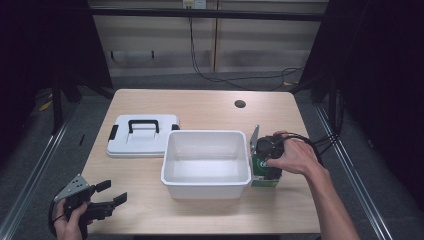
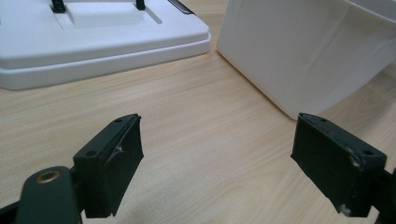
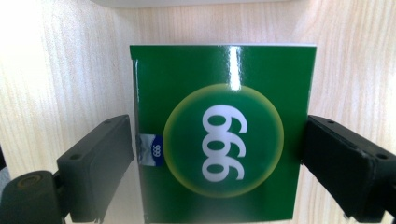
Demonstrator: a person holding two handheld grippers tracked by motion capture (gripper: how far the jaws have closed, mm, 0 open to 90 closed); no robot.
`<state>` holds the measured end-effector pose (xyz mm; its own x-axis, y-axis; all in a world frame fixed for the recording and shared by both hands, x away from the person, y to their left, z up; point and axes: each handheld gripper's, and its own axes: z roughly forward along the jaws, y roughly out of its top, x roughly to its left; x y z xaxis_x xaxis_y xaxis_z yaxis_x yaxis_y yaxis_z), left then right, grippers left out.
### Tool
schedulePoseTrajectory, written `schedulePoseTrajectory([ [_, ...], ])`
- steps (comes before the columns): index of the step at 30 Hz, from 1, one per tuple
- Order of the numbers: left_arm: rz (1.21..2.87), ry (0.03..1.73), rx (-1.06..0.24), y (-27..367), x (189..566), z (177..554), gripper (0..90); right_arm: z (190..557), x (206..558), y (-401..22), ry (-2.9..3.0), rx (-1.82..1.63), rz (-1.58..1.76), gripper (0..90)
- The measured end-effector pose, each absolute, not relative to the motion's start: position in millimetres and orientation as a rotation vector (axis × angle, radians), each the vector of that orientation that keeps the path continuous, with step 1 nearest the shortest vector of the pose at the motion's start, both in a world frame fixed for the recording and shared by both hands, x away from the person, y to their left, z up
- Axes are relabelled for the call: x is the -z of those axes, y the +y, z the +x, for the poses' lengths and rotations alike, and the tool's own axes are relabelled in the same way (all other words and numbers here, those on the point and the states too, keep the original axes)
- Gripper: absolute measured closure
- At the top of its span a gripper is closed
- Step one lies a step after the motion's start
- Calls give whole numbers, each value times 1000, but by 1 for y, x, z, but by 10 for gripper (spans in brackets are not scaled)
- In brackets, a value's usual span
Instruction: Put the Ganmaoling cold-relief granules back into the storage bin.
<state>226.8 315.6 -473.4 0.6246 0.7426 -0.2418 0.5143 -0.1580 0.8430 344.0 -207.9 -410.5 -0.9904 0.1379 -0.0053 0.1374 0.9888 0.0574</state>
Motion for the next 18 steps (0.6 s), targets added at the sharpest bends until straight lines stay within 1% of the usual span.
schedulePoseTrajectory([
  [9,1821,1014,-273,315,474,227,158,343,419,-204,3116,-13,186,102],
  [11,1816,1019,-276,316,474,227,158,343,422,-204,3119,0,207,117],
  [18,1818,1018,-275,316,474,227,159,346,430,-205,3133,-22,214,125],
])
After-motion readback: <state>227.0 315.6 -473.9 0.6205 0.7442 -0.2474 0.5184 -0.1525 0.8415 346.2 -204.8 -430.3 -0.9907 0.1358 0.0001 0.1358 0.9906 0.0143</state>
